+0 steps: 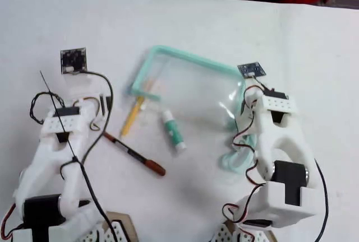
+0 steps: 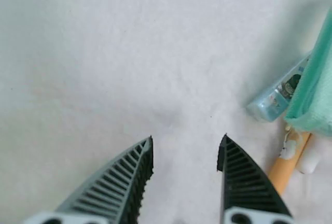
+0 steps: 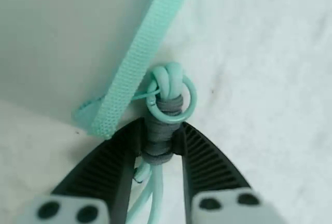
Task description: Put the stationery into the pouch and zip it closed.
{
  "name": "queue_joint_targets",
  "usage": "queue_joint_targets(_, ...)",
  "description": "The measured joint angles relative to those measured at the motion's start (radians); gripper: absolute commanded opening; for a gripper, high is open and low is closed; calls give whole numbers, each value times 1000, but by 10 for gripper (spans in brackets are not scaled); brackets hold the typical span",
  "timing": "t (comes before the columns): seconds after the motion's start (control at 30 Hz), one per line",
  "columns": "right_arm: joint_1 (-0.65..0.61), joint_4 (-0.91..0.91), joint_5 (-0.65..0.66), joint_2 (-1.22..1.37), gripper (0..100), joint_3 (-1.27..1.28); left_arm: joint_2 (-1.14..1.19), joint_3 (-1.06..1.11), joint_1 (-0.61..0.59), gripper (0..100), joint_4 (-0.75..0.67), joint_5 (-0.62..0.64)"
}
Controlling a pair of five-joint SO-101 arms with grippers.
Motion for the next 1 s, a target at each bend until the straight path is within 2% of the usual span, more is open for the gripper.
queue_joint_targets(0.23, -2, 51, 0, -66, 18, -31, 0, 0, 0, 211, 0, 0)
queue_joint_targets(0.53, -6, 219, 0, -496, 18, -117, 0, 0, 0, 214, 0, 0)
queue_joint_targets(0.77, -100, 334, 0, -726, 18, -339, 0, 0, 0, 226, 0, 0)
queue_joint_targets(1.0, -135, 338, 0, -760, 18, -624, 0, 0, 0, 229, 0, 0)
